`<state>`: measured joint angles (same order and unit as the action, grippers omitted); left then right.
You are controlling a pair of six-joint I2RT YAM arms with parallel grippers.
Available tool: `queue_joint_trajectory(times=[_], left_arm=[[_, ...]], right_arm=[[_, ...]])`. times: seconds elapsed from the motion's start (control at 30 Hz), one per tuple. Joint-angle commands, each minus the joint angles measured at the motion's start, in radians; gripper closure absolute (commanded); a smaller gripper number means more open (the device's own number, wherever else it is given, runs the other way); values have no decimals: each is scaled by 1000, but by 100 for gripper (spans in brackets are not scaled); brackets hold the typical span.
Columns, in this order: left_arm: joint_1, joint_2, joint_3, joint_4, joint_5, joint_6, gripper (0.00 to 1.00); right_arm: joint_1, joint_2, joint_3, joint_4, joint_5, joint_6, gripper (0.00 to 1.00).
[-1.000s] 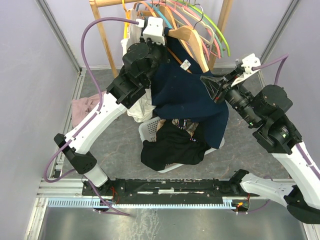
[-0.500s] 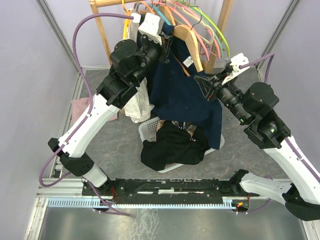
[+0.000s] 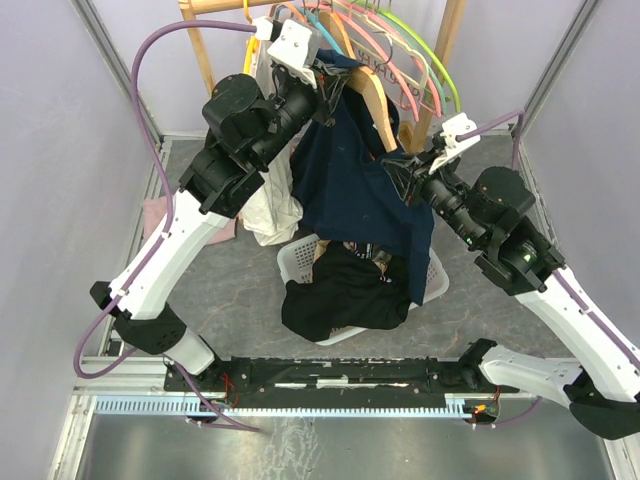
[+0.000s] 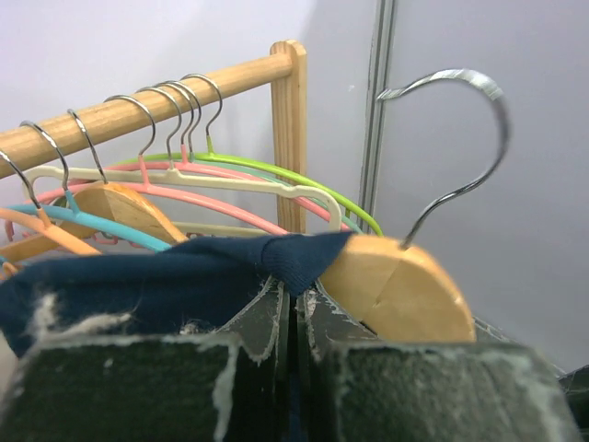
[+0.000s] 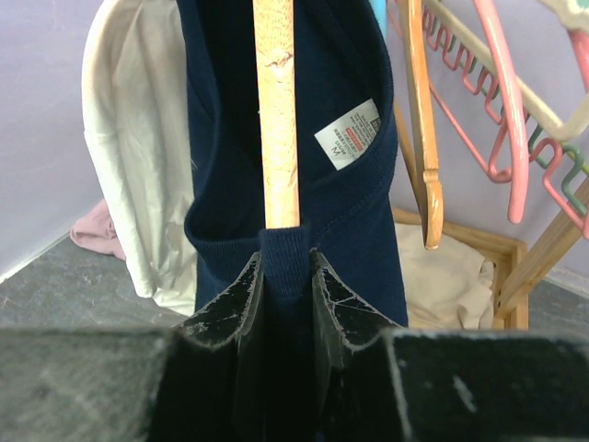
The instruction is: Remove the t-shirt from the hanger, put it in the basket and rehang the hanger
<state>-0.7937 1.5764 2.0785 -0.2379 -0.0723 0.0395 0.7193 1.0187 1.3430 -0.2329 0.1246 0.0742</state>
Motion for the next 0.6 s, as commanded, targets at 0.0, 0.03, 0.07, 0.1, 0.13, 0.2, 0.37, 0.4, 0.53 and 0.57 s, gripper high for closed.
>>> queue_joint_trajectory(times=[0.0, 0.03, 0.07, 0.1, 0.13, 0.2, 0.37, 0.4, 0.53, 0.57], left_arm=[[-8, -53, 32, 57, -52, -20, 94], [-8, -53, 30, 54, -73, -16, 93], [-8, -52, 25, 53, -91, -12, 92], [-8, -52, 20, 54, -100, -7, 92], [-8, -51, 18, 56, -102, -5, 93], [-8, -45, 16, 67, -90, -4, 94], [-9, -15, 61, 83, 14, -9, 94], [-9, -5, 81, 78, 38, -16, 94], [-8, 37, 171, 47, 133, -50, 95], [-9, 43, 183, 44, 151, -63, 95]], right_arm=[[4, -41, -9, 66, 35, -16, 98], [3, -49, -8, 64, 37, -18, 98], [3, -56, -11, 64, 41, -17, 98], [3, -62, -11, 64, 41, -19, 98], [3, -68, -11, 63, 38, -19, 98], [4, -70, -6, 56, 29, -20, 98], [4, -51, 15, 33, 6, -22, 98], [4, -46, 19, 29, 5, -22, 98], [4, -14, 40, 12, 1, -22, 98], [4, -7, 47, 9, 1, -21, 98]])
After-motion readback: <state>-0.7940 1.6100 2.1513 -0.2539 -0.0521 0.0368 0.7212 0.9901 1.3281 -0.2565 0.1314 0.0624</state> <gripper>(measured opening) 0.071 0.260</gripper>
